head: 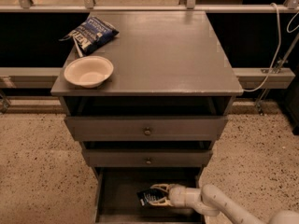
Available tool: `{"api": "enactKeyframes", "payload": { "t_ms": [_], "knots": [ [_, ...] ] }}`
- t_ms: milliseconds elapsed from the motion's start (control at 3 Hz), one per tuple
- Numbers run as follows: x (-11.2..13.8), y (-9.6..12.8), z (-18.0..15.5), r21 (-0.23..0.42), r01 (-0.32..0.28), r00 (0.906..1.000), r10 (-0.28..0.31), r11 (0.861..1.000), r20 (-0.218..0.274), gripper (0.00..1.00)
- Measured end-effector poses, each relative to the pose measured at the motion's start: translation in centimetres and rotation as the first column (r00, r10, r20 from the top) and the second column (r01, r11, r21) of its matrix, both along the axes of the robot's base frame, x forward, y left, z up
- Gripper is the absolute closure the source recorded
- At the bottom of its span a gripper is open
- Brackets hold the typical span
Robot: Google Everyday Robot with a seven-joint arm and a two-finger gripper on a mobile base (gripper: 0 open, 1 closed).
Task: Pick rxbar blueberry from bottom drawer and place on counter
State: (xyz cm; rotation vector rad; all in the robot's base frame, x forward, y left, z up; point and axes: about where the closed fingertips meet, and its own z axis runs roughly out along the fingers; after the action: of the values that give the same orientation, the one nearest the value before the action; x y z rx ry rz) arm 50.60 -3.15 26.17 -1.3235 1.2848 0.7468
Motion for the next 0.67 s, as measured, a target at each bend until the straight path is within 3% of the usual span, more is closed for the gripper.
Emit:
{"api": "enactKeyframes", "payload": {
  "t_ms": [333,667],
  "knots": [
    [-1.7,-2.2,6.1,-0.012,0.012,0.9951,-0.011,1.000,0.099,1.00],
    [-2.4,-2.8,9.1,-0.013,0.020,0.9894,-0.018,1.000,0.144,1.00]
  ]
}}
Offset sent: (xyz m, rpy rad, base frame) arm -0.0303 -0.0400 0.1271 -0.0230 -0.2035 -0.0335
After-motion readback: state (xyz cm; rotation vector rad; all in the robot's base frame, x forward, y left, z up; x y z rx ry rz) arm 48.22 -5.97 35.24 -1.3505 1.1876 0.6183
